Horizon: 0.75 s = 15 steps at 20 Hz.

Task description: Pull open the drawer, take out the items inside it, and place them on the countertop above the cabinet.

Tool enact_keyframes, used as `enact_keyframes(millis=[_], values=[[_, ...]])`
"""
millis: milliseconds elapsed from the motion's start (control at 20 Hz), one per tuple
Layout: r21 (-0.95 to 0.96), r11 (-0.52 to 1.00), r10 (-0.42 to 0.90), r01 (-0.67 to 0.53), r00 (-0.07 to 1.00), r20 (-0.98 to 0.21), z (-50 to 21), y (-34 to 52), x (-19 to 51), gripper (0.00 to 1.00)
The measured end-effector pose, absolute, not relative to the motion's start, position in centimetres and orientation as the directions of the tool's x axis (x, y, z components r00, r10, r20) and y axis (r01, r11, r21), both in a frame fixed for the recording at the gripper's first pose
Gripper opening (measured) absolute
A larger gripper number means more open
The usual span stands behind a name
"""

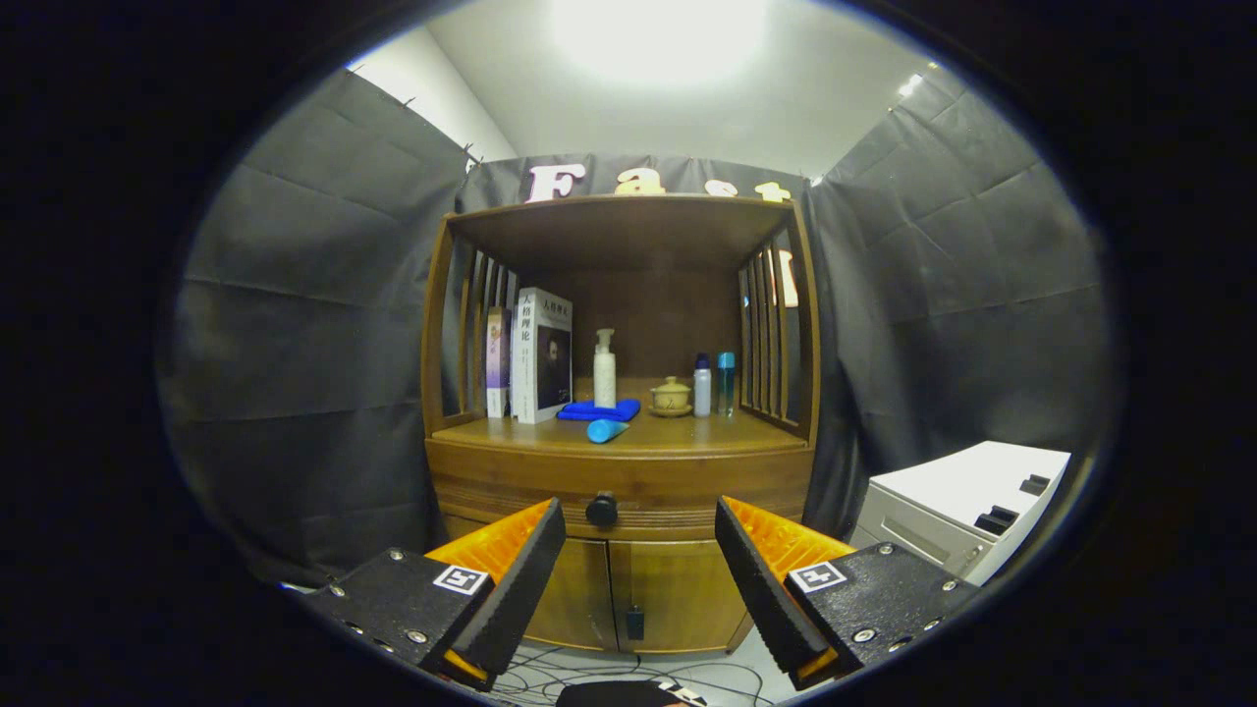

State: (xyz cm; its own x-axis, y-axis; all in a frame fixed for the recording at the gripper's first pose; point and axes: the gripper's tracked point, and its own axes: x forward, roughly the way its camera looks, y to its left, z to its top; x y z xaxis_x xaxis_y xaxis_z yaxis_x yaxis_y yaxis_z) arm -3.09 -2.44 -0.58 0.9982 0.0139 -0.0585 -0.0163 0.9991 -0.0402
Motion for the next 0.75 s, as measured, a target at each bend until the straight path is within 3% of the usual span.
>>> enact_keyframes(millis=[750], values=[[-0.011, 1.0, 0.008, -0.009, 0.997, -0.073, -1.4, -2.2, -2.3, 0.95]])
